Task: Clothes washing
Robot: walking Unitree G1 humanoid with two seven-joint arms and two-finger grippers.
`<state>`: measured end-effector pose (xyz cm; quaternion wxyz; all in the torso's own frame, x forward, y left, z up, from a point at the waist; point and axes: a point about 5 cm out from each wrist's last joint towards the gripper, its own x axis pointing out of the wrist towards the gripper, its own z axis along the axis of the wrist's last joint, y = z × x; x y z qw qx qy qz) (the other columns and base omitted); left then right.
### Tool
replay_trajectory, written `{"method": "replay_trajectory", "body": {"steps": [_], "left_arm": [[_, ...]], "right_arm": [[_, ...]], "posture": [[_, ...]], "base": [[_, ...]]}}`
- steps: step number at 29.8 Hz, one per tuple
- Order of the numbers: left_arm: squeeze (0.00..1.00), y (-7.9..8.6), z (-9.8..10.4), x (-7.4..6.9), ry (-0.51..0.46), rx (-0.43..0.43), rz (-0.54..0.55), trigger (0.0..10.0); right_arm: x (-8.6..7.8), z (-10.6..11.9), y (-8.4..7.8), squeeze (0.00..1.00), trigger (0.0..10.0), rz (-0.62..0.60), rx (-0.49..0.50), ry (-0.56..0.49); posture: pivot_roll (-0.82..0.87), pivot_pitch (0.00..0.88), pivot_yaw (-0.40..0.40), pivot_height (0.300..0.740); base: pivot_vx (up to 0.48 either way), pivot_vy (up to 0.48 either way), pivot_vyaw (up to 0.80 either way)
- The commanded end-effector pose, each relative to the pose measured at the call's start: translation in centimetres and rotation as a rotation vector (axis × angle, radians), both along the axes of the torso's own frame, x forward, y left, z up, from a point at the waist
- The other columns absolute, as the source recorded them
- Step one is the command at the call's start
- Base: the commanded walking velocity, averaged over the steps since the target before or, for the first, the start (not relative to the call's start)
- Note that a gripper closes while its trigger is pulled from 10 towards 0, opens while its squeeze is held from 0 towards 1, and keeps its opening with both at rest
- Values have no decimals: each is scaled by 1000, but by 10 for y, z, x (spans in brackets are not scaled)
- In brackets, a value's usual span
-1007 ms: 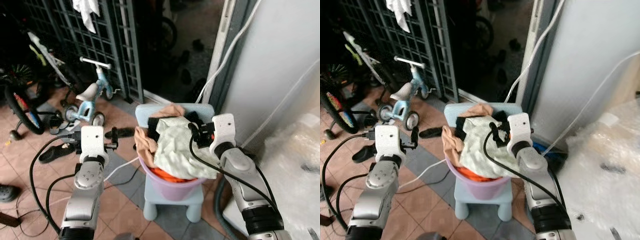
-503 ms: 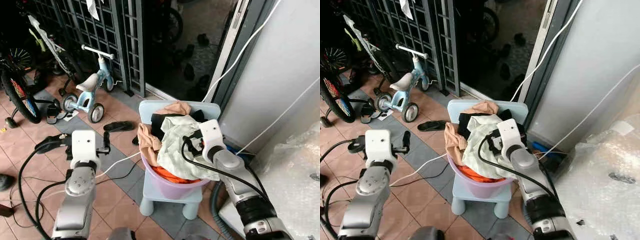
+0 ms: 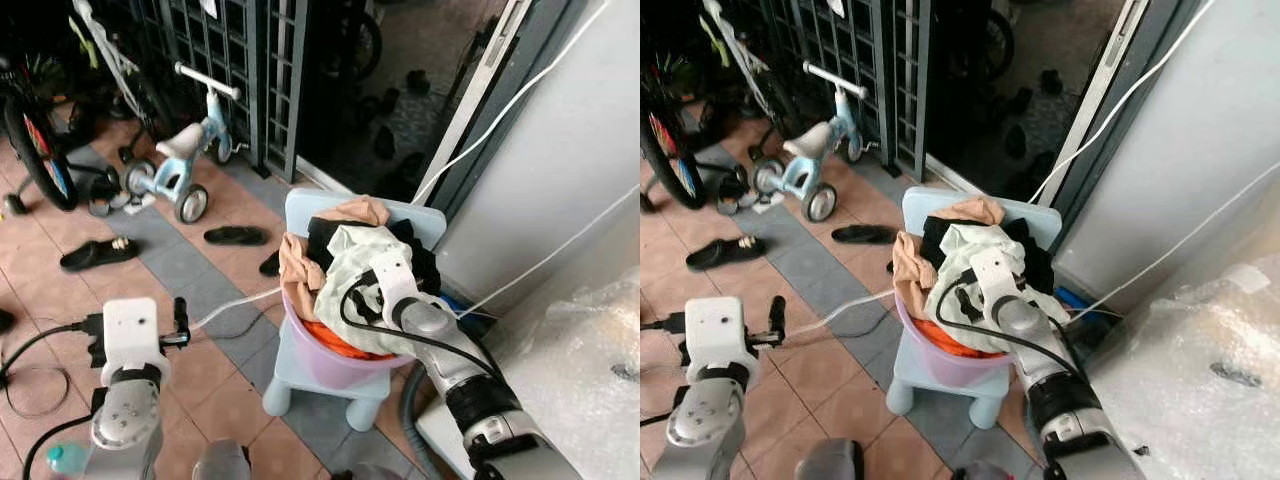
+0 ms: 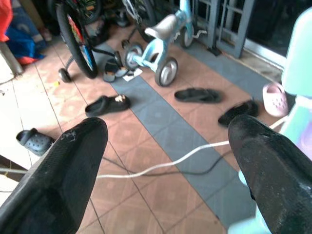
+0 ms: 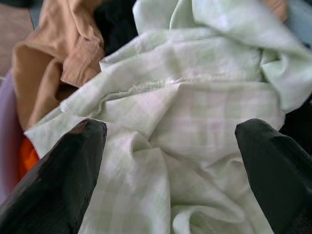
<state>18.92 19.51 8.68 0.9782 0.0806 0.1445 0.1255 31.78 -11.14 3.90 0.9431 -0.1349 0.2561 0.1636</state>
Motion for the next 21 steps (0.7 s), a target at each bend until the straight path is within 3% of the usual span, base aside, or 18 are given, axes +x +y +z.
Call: {"method": "replay_trajectory", "body": {"steps": [1,4,5,6,7,9,14,21], "left_arm": [[0,-4,6,0,-11,8,-22,10000],[0,-5,10,-3,-10,24,-36,10000],[0,-6,12,-5,-5,34,-46,10000],[0,-6,12,-5,-5,34,-46,10000],[0,-7,13,-7,-2,43,-55,10000],[0,-8,12,-11,7,44,-54,10000],[0,-10,12,-15,19,39,-46,10000],[0,-10,12,-17,35,34,-39,10000]], "right_arm": [[4,-1,0,0,10000,-28,10,7],[5,-6,14,0,10000,-34,47,40],[4,-8,22,0,8824,-24,55,60],[4,-8,22,0,8824,-24,55,60],[3,-11,30,0,3255,-17,75,84],[-1,-16,41,0,0,-18,93,123],[-8,-24,52,0,0,-33,93,171],[-18,-37,44,0,0,-49,23,206]], "posture": [[209,135,-113,740],[224,143,-114,740],[228,147,-118,740],[228,147,-118,740],[229,157,-123,740],[233,166,-130,740],[246,171,-143,740],[249,171,-150,740]], "base": [[0,0,0],[0,0,0],[0,0,0],[0,0,0],[0,0,0],[0,0,0],[0,0,0],[0,0,0]]}}
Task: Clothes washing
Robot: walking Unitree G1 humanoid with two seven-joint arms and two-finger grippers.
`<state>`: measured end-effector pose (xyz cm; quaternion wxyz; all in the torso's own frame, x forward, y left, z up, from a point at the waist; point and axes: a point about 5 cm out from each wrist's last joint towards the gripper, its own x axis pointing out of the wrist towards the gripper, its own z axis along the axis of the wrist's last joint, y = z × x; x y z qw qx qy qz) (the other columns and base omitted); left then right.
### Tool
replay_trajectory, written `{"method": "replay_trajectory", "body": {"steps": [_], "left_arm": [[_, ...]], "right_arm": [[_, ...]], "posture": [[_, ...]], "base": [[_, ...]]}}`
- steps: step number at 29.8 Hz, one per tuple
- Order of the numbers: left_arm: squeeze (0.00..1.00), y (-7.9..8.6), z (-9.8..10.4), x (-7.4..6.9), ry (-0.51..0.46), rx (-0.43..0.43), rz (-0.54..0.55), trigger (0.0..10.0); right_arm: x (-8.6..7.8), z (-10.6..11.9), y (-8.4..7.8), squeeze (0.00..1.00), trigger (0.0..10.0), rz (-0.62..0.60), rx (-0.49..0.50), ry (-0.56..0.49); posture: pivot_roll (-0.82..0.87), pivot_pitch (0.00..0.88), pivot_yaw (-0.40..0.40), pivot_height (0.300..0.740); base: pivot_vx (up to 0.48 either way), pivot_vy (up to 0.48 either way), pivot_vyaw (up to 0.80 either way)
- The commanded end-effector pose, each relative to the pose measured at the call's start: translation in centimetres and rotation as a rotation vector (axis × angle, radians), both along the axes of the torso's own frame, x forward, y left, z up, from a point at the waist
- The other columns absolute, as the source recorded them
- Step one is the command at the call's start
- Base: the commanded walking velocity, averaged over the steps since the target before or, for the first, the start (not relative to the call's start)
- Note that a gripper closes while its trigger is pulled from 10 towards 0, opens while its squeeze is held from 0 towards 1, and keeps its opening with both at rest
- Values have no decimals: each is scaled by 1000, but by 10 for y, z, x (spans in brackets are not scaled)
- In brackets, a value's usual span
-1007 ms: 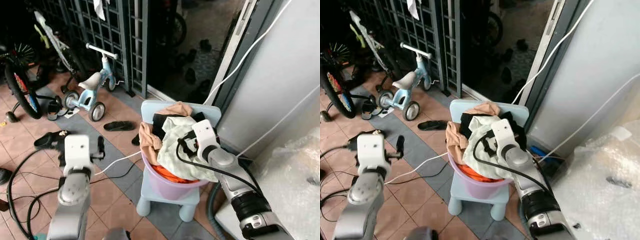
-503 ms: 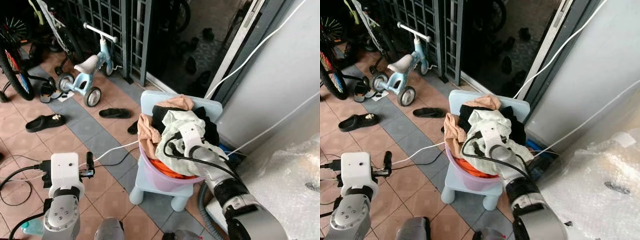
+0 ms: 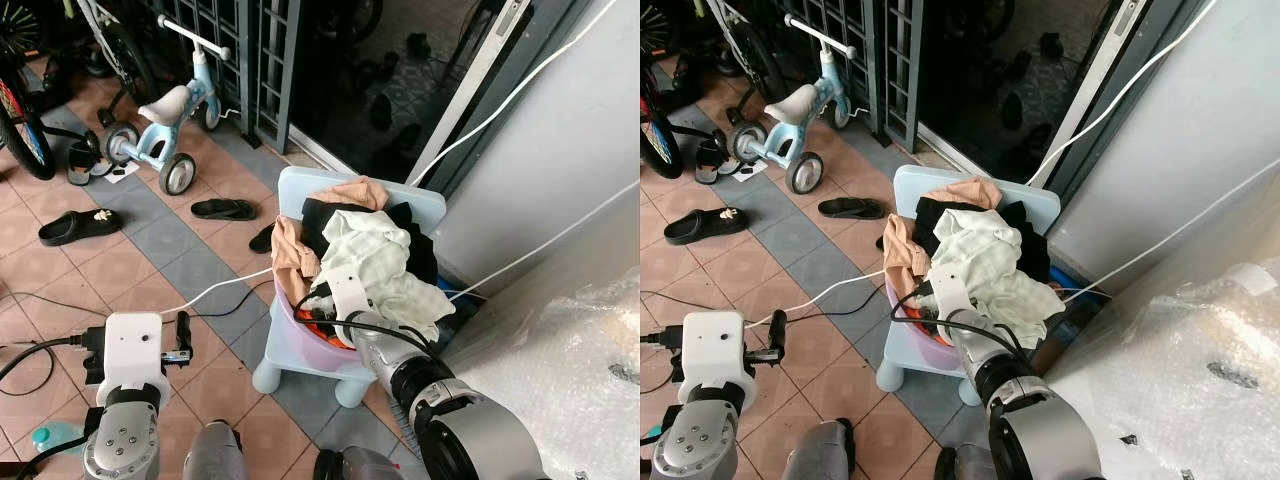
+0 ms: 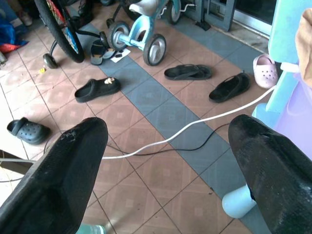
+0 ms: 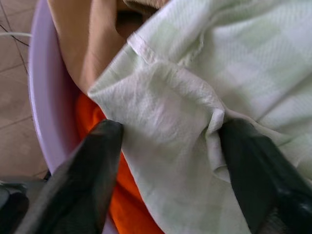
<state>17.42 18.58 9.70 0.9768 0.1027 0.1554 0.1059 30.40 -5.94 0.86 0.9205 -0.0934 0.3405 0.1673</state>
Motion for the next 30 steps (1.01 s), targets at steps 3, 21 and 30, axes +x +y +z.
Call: {"method": "replay_trajectory", "body": {"steps": [3,21,30], "left_arm": [[0,-1,1,-2,7,0,1,10000],[0,-7,2,5,9,-15,-1,10000],[0,-9,2,9,-6,-30,-3,10000]], "right_arm": [[-6,-9,-11,0,0,-17,-42,22],[-1,-5,-12,0,0,-62,-2,-14],[0,-6,-19,0,0,-85,15,-17]], "posture": [[249,171,-150,740],[225,182,-160,740],[214,170,-171,740]], "base": [[0,0,0],[0,0,0],[0,0,0]]}}
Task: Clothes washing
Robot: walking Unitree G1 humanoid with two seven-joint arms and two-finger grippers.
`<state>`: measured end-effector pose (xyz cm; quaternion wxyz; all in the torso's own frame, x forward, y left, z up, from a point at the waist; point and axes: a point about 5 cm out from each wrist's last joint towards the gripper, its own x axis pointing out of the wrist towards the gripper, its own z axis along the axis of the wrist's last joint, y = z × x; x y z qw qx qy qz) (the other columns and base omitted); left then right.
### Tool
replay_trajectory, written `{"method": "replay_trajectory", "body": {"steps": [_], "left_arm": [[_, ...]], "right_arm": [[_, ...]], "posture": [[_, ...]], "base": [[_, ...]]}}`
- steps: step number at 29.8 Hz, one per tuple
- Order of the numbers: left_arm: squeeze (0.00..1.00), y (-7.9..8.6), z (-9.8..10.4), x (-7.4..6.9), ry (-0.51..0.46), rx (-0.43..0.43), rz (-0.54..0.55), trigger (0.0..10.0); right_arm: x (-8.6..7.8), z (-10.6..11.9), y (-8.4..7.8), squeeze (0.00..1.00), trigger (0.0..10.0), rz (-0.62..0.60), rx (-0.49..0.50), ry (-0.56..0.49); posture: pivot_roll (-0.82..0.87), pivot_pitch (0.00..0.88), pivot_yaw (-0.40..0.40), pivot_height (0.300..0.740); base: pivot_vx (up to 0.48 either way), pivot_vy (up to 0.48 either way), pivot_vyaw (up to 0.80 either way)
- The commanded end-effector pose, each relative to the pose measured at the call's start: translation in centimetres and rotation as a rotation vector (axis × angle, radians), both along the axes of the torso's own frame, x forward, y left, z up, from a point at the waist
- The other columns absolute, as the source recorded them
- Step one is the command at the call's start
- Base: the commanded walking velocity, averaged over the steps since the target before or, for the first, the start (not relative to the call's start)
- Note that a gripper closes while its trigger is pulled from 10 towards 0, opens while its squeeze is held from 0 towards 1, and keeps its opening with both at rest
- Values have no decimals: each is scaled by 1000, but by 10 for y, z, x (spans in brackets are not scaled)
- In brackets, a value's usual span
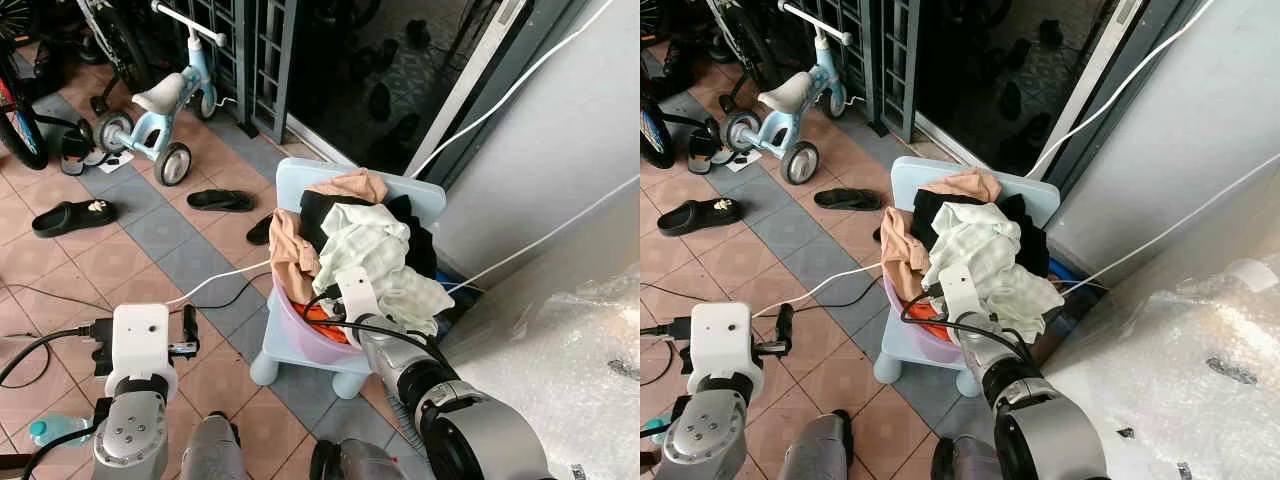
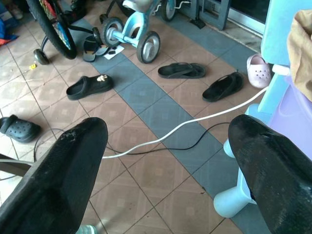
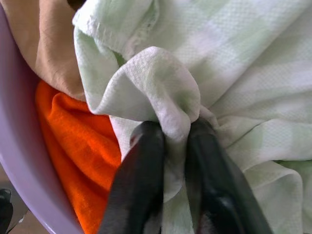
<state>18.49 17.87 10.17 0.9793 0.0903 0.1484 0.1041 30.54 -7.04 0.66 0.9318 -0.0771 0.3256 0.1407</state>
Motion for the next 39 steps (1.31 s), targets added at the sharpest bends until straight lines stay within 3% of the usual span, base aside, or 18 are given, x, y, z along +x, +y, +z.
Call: {"method": "replay_trajectory", "body": {"steps": [1,5,8,15,19,21,23,24,28,31,32,33,34,39], "left_arm": [[0,-1,-4,2,10,-7,1,10000],[0,-1,-4,5,5,-4,-1,10000],[0,-1,-4,18,-19,10,-27,10000],[0,0,-2,38,-69,27,-48,10000],[0,-1,-2,46,-102,32,-64,10000],[0,-9,-5,53,-109,24,-104,10000],[0,-11,-5,55,-111,26,-115,10000],[0,-15,-5,61,-123,30,-140,10000],[0,-19,-5,70,-142,24,-164,10000],[0,-23,1,86,-185,21,-193,10000],[0,-24,3,90,-191,17,-197,10000],[0,-24,4,93,-196,15,-200,10000],[0,-25,5,95,-198,12,-208,10000],[0,-29,-2,97,-192,11,-240,10000]], "right_arm": [[1,-1,-9,0,0,-43,26,1],[6,4,-8,0,0,-42,59,-23],[18,20,-9,0,0,-49,113,-102],[40,53,-23,0,0,-18,142,-276],[44,64,-32,0,0,12,149,-333],[39,77,-46,0,0,60,126,-445],[35,81,-50,0,0,64,123,-476],[23,87,-60,0,0,26,140,-539],[13,94,-69,0,0,-64,155,-599],[-1,108,-74,0,0,-155,141,-705],[-6,110,-77,0,1922,-187,125,-726],[-11,112,-79,0,1922,-209,112,-738],[-15,112,-81,0,10000,-231,94,-742],[-25,108,-84,0,10000,-255,77,-716]], "posture": [[199,142,-167,740],[192,129,-161,740],[181,85,-142,740],[127,0,-110,740],[90,0,-87,740],[58,0,-63,740],[56,0,-59,740],[37,0,-43,740],[19,0,-28,740],[-10,0,10,740],[-20,0,20,740],[-20,0,20,740],[-35,0,33,740],[-57,0,41,740]], "base": [[0,0,0],[0,0,0],[0,0,0],[0,0,0],[0,0,0],[0,0,0],[0,0,0],[0,0,0],[0,0,0],[0,0,0],[0,0,0],[0,0,0],[0,0,-506],[0,0,-710]]}}
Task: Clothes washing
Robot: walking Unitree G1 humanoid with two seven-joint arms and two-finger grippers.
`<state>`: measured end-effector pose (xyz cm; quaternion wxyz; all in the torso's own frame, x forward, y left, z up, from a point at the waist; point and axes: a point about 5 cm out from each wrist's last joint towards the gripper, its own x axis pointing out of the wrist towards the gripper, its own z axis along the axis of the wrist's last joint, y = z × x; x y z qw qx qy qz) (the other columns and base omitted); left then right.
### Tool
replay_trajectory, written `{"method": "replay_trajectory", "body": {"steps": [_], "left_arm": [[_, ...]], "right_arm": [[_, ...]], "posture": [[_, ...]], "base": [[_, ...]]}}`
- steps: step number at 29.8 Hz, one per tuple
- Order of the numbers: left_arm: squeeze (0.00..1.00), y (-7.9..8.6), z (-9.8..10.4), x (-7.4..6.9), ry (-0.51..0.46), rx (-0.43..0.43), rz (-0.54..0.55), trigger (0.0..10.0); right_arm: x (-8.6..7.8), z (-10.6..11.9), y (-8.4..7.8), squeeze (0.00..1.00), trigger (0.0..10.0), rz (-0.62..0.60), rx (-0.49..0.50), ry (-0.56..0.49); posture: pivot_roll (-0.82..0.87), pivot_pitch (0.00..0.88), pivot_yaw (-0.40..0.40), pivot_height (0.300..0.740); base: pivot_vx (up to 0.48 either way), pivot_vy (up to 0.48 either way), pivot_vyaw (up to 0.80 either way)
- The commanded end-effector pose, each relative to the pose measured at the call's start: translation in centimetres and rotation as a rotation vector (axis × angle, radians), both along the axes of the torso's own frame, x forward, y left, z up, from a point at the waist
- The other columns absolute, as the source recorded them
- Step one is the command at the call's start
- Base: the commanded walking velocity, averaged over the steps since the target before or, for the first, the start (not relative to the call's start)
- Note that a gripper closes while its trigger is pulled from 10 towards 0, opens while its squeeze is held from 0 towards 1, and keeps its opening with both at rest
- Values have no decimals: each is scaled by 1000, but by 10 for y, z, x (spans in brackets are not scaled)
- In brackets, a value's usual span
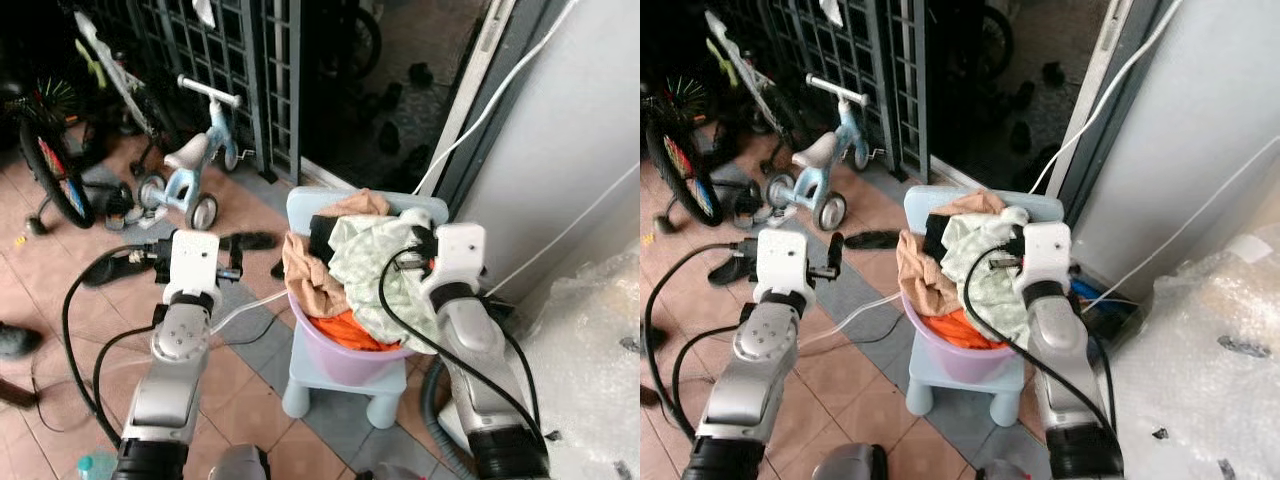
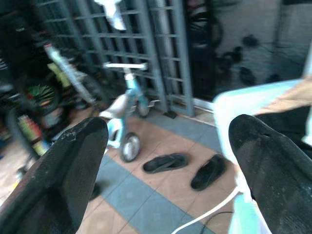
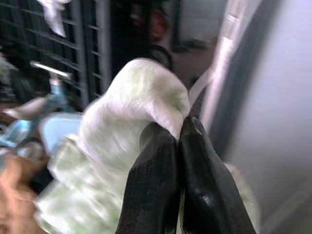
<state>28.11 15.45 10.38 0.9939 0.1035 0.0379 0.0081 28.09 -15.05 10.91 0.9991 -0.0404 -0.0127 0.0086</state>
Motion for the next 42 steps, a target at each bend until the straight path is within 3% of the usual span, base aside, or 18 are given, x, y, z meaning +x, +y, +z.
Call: {"method": "replay_trajectory", "body": {"steps": [1,25,33,42], "left_arm": [[0,-5,-4,1,10,-4,-24,10000],[0,-8,-9,0,6,-33,-20,10000],[0,-7,-9,1,5,-33,-19,10000],[0,-5,-8,0,-11,-65,-15,10000]], "right_arm": [[-1,5,-4,0,10000,-17,-9,-14],[5,27,-7,0,10000,-17,-48,-55],[7,30,-5,0,10000,-13,-53,-63],[14,37,-6,0,10000,-14,-76,-92]], "posture": [[-57,0,41,740],[-66,0,29,740],[-63,0,29,740],[-61,0,34,740]], "base": [[0,0,-756],[0,-292,-709],[0,-303,0],[0,0,0]]}}
